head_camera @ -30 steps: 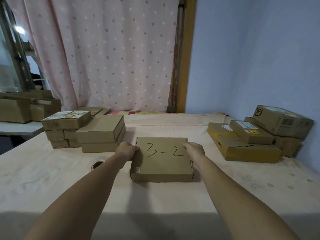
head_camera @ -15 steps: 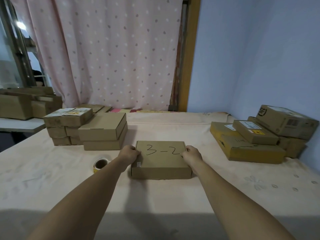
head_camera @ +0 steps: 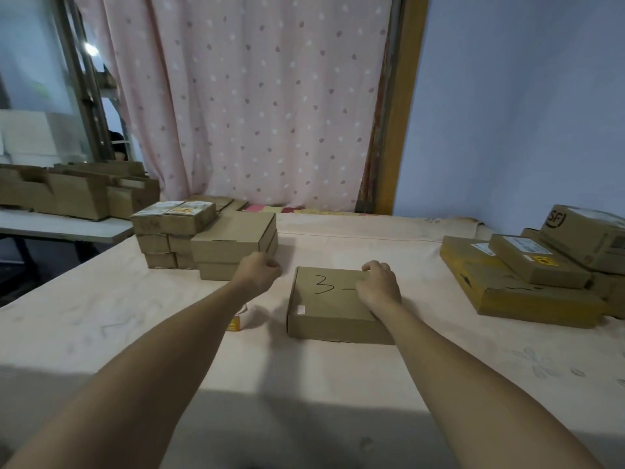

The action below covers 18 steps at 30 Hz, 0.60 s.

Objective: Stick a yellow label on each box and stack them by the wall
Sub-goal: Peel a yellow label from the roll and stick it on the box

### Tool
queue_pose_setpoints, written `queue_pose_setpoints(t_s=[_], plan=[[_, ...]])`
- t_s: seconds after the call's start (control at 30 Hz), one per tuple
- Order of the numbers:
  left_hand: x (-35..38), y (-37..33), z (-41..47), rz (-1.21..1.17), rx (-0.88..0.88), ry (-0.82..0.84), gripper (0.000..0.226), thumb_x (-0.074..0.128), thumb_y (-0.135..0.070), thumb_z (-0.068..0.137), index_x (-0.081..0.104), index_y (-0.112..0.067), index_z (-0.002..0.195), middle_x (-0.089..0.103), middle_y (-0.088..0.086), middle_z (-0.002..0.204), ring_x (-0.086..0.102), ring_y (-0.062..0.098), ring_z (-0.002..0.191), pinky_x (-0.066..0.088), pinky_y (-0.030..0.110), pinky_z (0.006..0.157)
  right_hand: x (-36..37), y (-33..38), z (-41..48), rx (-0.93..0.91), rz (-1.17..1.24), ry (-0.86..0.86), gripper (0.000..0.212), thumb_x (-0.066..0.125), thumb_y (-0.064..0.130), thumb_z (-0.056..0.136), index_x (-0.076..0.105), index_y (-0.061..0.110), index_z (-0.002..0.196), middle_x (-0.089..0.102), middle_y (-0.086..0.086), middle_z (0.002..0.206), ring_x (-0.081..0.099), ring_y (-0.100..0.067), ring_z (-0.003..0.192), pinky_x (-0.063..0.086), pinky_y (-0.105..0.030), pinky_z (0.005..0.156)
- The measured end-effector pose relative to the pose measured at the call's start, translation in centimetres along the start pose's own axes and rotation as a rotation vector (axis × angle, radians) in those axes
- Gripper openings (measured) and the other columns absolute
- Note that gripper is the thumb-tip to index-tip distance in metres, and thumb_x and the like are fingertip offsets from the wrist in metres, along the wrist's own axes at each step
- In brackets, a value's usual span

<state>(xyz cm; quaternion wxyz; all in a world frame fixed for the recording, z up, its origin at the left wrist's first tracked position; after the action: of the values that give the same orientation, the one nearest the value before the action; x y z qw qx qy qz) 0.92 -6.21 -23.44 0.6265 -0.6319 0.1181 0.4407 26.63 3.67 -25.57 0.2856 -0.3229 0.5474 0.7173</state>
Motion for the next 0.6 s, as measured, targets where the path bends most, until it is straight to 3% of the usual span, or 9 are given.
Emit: queue_pose_setpoints(t_s=[0.13, 0.27, 0.37, 0.5, 0.6], plan=[[-4.3, 1.8, -1.2, 0.215, 0.088, 0.024, 0.015, 0.065, -0.01, 0.088, 0.079, -0.011, 0.09, 0.07, 0.001, 0.087, 0.064, 0.019, 0.086, 0.044, 0.027, 0.07, 2.2, 4.3, -0.9, -0.128, 0.025, 0.044, 0.037, 0.051, 0.015, 0.095, 0.057, 0.018, 0.131, 0.049, -0.001, 0.141, 0.045, -0.024, 0.129, 0.04, -0.035, 0.104], [-7.3, 4.5, -2.7, 0.347, 0.116, 0.083, 0.012, 0.069, -0.012, 0.084, 0.079, -0.018, 0.083, 0.074, -0.003, 0.086, 0.067, 0.016, 0.083, 0.056, 0.032, 0.075, 5.0, 7.4, -2.2, -0.223, 0.064, 0.152, 0.033, 0.05, 0.016, 0.095, 0.058, 0.017, 0.128, 0.052, -0.001, 0.137, 0.049, -0.022, 0.126, 0.043, -0.037, 0.103], [-7.4, 5.6, -4.0, 0.479, 0.154, 0.167, 0.026, 0.064, -0.003, 0.084, 0.079, -0.02, 0.097, 0.074, -0.005, 0.099, 0.066, 0.014, 0.094, 0.057, 0.032, 0.083, 6.9, 9.1, -3.4, -0.268, 0.092, 0.208, 0.032, 0.049, 0.021, 0.09, 0.061, 0.021, 0.12, 0.054, 0.002, 0.131, 0.052, -0.021, 0.123, 0.046, -0.041, 0.103], [-6.7, 7.1, -5.3, 0.639, 0.215, 0.198, 0.053, 0.058, 0.005, 0.081, 0.073, -0.028, 0.12, 0.068, -0.007, 0.126, 0.06, 0.016, 0.115, 0.05, 0.029, 0.091, 9.1, 11.1, -4.5, -0.349, 0.077, 0.246, 0.029, 0.053, 0.018, 0.089, 0.063, 0.021, 0.117, 0.056, 0.0, 0.127, 0.05, -0.021, 0.123, 0.044, -0.038, 0.103], [-6.2, 7.5, -5.9, 0.715, 0.286, 0.174, 0.057, 0.056, 0.004, 0.083, 0.065, -0.028, 0.129, 0.055, -0.004, 0.133, 0.059, 0.019, 0.112, 0.046, 0.026, 0.074, 10.2, 12.4, -5.3, -0.452, 0.041, 0.271, 0.028, 0.057, 0.024, 0.089, 0.063, 0.029, 0.116, 0.056, 0.005, 0.122, 0.051, -0.017, 0.119, 0.044, -0.037, 0.101]])
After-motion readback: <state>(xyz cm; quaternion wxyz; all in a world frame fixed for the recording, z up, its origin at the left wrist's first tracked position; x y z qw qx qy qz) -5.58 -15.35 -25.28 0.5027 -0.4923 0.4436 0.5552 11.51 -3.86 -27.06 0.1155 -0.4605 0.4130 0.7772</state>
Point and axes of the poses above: each hand's wrist, its own z-axis towards the middle knuckle, its own x-axis out of the palm, y = z × x, the point moved 6 cm from there along z, towards the middle knuckle
